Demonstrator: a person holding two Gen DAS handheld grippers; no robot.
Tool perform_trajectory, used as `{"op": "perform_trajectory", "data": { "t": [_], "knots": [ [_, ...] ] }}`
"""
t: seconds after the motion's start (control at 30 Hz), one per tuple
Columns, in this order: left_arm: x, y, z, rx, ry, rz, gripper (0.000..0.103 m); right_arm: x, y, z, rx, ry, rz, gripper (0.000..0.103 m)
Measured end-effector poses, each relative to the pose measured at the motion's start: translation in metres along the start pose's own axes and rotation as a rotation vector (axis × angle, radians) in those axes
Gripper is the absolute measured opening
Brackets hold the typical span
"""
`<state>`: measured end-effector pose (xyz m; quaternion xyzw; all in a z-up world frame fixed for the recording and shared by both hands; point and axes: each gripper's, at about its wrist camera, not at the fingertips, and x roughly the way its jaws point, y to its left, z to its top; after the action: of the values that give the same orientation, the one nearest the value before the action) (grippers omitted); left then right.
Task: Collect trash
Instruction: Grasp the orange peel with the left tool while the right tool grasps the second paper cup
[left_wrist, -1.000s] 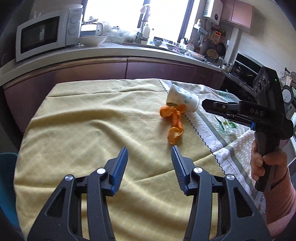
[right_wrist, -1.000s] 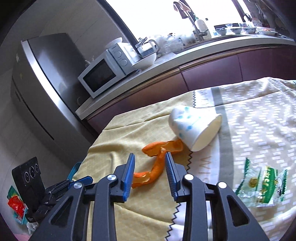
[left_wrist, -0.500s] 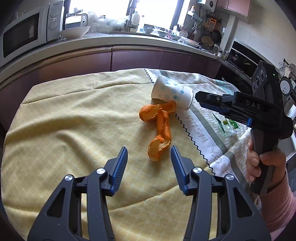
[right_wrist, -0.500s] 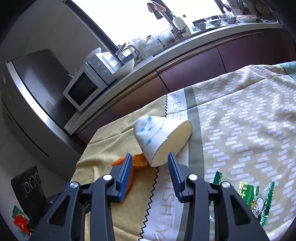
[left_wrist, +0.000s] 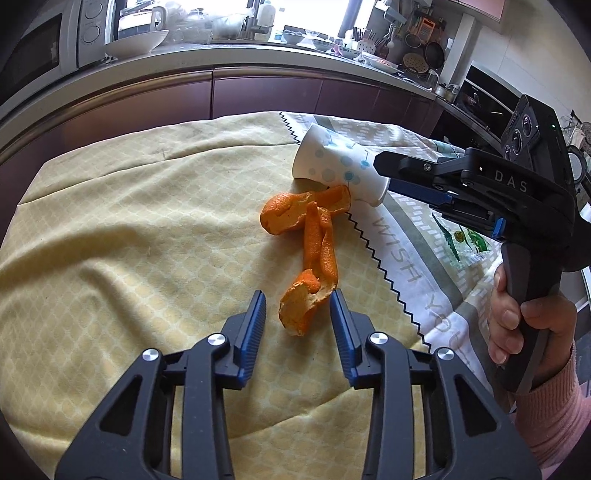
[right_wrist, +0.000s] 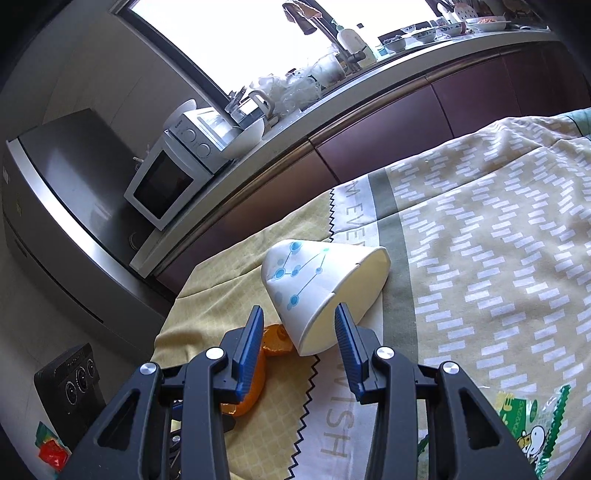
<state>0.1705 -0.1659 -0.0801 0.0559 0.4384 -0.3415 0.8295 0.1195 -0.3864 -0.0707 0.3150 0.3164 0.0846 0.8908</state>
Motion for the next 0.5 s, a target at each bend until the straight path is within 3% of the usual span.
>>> {"op": "perform_trajectory", "data": {
  "t": [0.17,0.3,0.5],
  "knots": [
    [0.0031,-0.0001,0.0031,-0.009,0.009,-0.036,0.02,0.0032,-0.0006,0.0012,0.01,0.002,0.011,0.023],
    [0.0035,-0.0018,0.0019,-0.004,0.002,-0.033,0.016,0.003,-0.0009,0.0009,0.01,0.003,0.014,0.013],
    [0.0001,-0.0027,0.0,-0.005,-0.011,-0.031,0.013,0.0005,0.0009,-0.0002,0.001,-0.008,0.023,0.006]
  ]
}}
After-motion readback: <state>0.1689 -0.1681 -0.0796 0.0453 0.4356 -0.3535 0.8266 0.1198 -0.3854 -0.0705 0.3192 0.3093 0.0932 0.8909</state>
